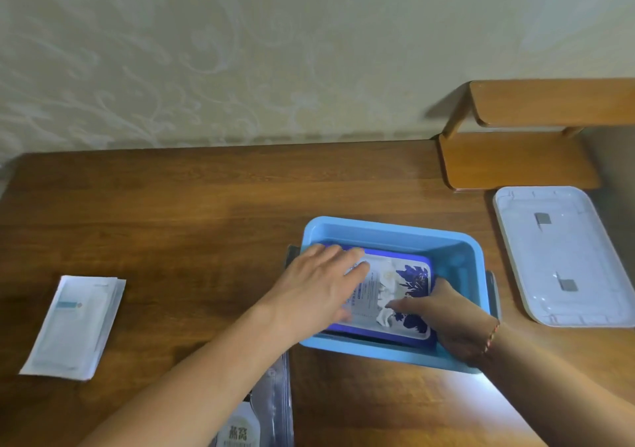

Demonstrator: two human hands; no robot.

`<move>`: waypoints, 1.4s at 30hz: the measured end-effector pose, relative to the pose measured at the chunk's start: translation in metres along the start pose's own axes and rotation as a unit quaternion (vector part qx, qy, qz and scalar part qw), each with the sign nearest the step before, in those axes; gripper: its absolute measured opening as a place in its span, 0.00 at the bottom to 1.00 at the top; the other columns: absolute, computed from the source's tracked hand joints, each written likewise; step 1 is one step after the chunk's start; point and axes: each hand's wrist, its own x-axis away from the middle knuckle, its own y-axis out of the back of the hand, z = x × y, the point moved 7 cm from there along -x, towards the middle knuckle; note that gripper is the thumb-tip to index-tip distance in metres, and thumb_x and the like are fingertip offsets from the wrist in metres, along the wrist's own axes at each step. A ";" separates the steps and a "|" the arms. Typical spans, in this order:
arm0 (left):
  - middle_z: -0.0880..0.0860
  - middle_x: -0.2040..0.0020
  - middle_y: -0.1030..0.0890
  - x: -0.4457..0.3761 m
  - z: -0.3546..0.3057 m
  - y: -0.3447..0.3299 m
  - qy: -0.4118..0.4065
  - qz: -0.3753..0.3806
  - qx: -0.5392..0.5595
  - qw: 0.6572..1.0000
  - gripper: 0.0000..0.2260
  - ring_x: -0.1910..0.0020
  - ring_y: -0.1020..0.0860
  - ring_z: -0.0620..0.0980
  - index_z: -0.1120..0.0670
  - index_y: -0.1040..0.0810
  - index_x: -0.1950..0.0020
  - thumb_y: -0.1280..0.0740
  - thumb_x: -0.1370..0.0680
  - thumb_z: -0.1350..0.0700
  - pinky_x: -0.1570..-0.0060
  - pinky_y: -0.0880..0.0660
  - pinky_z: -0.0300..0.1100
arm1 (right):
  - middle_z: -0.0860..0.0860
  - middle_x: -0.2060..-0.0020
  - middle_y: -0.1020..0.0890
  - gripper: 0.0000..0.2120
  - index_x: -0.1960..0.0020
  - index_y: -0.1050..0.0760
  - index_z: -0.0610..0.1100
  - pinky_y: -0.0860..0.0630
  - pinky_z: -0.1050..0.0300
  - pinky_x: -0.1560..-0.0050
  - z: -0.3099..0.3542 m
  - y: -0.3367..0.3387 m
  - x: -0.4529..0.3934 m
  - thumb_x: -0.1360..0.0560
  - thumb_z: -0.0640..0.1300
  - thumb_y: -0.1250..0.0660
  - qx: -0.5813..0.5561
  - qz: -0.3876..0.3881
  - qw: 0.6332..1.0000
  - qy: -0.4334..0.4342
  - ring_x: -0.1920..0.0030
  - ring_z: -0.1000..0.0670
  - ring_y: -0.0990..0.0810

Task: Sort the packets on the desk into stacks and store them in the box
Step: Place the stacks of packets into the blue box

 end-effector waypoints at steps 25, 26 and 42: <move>0.57 0.25 0.35 0.004 0.007 0.019 -0.029 0.016 0.000 0.999 0.36 0.28 0.35 0.56 0.54 0.35 0.25 0.27 0.28 0.43 0.28 0.39 0.48 | 0.39 0.52 0.17 0.19 0.42 0.32 0.40 0.20 0.38 0.46 0.007 0.008 0.015 0.29 0.30 0.29 0.019 -0.015 1.000 0.000 0.52 0.39 0.16; 0.55 0.28 0.31 0.012 0.012 0.026 -0.030 -0.025 0.030 0.999 0.32 0.29 0.32 0.54 0.54 0.30 0.28 0.27 0.28 0.43 0.29 0.37 0.46 | 0.40 0.52 0.16 0.19 0.42 0.31 0.41 0.21 0.38 0.45 0.010 0.009 0.022 0.29 0.31 0.29 0.026 -0.010 0.999 0.015 0.51 0.40 0.16; 0.46 0.35 0.25 0.096 0.061 0.010 0.226 -0.257 0.336 0.877 0.19 0.33 0.29 0.42 0.53 0.24 0.34 0.31 0.24 0.51 0.33 0.32 0.38 | 0.40 0.64 0.15 0.06 0.51 0.24 0.36 0.19 0.42 0.56 0.033 -0.007 0.027 0.25 0.28 0.35 -0.042 -0.011 0.999 0.032 0.61 0.38 0.17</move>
